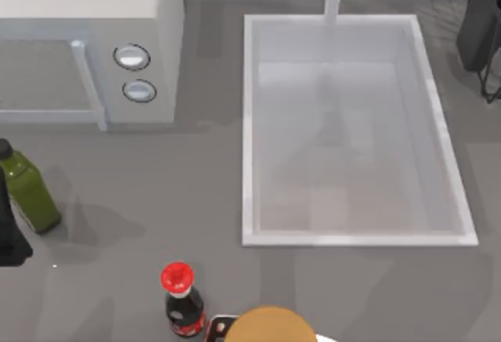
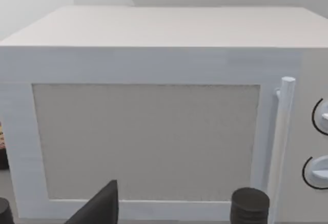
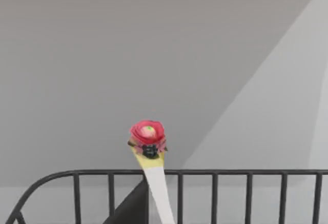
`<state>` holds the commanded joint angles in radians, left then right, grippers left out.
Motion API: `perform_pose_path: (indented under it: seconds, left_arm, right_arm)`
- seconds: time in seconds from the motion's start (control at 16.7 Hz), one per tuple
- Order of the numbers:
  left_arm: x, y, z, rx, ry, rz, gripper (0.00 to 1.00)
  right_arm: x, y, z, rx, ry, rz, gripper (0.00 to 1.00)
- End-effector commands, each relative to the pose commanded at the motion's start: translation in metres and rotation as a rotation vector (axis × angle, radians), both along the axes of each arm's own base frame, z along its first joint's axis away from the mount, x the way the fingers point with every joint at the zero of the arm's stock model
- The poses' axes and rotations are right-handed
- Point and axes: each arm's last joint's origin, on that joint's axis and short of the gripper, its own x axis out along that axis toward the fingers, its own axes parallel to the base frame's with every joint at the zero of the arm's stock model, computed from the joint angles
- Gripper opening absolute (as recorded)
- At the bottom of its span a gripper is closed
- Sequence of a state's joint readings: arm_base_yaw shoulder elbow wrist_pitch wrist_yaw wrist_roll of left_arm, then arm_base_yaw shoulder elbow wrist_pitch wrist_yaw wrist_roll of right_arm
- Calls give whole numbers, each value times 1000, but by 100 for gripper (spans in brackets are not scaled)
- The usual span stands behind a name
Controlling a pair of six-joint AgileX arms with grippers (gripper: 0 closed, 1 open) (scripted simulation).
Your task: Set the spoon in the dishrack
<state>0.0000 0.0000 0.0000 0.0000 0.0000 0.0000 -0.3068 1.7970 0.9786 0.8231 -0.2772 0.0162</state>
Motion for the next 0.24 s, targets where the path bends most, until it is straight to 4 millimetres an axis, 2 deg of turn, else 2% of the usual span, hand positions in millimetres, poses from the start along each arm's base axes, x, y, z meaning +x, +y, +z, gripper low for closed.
perform_pose_path:
  seconds: [0.24]
  left_arm:
    - [0, 0, 0, 0, 0, 0, 100]
  right_arm:
    - [0, 0, 0, 0, 0, 0, 100]
